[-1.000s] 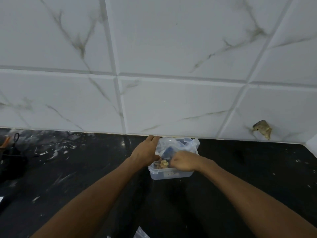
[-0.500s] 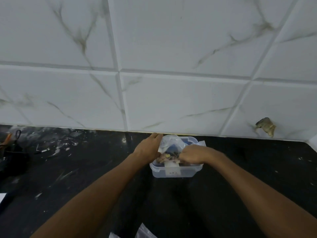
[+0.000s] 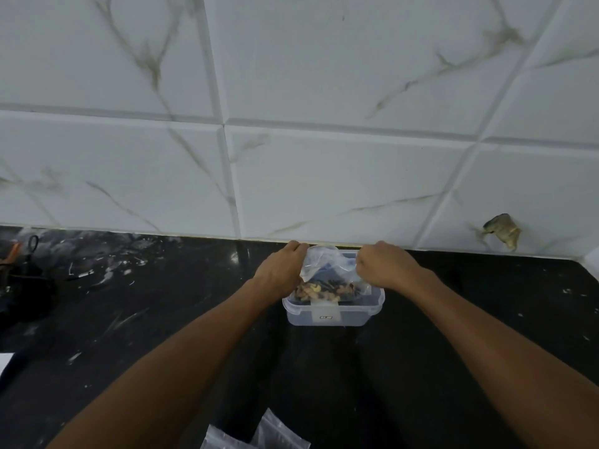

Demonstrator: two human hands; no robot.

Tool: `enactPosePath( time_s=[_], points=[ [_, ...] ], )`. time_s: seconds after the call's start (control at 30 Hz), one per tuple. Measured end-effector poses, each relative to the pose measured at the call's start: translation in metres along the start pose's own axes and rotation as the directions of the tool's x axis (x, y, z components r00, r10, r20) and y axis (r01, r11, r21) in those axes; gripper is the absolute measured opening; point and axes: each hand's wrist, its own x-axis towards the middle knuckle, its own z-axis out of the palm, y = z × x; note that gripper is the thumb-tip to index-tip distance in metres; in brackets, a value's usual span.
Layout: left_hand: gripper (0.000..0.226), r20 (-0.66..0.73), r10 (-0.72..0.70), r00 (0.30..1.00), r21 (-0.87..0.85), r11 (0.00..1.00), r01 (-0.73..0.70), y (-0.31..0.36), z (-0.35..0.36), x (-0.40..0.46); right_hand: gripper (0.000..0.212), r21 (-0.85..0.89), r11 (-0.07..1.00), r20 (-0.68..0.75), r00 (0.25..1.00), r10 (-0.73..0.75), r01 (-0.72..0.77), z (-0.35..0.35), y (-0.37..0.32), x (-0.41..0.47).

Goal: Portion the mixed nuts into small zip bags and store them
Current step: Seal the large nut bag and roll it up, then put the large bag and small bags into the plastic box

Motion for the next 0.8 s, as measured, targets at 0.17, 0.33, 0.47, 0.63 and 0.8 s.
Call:
enactPosePath(
  time_s=[0.17,0.33,0.47,0.63,0.8],
  points=[
    [0.067,-0.001,-0.003,1.000,0.008,1.000,0.003,0.002,-0.001,-0.001,0.018,0.141,0.986,-0.171,0.978,0.118,-0.094,0.011,0.006,0.003],
    [0.067,-0.017,0.002,1.000,0.008,1.000,-0.002,0.003,-0.001,-0.002,0.025,0.193,0.977,-0.294,0.945,0.140,-0.085,0.031,-0.001,0.004],
    [0.067,-0.019,0.002,1.000,0.006,1.000,-0.002,0.004,-0.002,-0.003,0.020,0.028,0.998,-0.389,0.919,0.057,-0.050,0.037,0.000,0.010],
    [0.068,-0.005,-0.002,1.000,-0.018,1.000,0.002,0.006,-0.006,-0.004,0.020,-0.020,1.000,-0.446,0.895,-0.025,0.018,0.047,0.007,0.006],
    [0.094,0.012,-0.086,0.996,-0.261,0.961,0.087,0.003,-0.015,-0.018,0.025,0.111,0.992,-0.532,0.847,0.011,0.057,0.036,0.001,-0.022]
  ],
)
